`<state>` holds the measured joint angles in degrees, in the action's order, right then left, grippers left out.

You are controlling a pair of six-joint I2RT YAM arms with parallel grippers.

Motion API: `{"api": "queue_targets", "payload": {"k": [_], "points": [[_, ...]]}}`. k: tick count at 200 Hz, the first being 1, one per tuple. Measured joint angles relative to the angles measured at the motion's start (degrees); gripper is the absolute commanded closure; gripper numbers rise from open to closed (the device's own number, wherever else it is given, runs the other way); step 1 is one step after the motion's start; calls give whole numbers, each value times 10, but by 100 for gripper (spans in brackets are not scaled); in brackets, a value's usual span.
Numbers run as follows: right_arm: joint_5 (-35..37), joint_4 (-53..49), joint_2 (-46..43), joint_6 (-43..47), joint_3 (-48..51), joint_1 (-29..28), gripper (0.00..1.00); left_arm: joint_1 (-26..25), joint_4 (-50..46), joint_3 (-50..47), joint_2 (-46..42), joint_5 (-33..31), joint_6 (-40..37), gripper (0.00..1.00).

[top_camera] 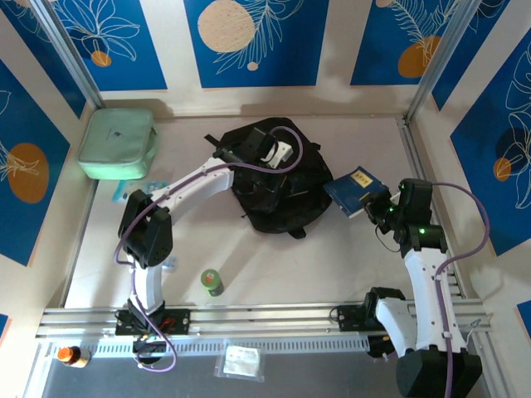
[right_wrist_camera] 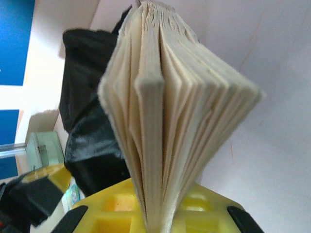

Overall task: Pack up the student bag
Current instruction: Open the student bag at the top-center of the table.

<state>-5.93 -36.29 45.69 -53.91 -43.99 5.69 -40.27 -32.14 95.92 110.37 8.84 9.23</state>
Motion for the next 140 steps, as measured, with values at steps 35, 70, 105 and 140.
{"api": "queue_targets", "payload": {"k": [35,70,105,140], "points": [[-27,29,0,-54,35,-55,100,4,9,-3,0,11,14,100],[-47,84,42,-100,37,-108,100,4,13,-7,0,24,13,97],[-59,126,71,-127,31,-121,100,4,12,-26,-11,35,-1,79],[-66,155,85,-141,8,-129,100,4,18,-87,-68,38,-15,48]]}}
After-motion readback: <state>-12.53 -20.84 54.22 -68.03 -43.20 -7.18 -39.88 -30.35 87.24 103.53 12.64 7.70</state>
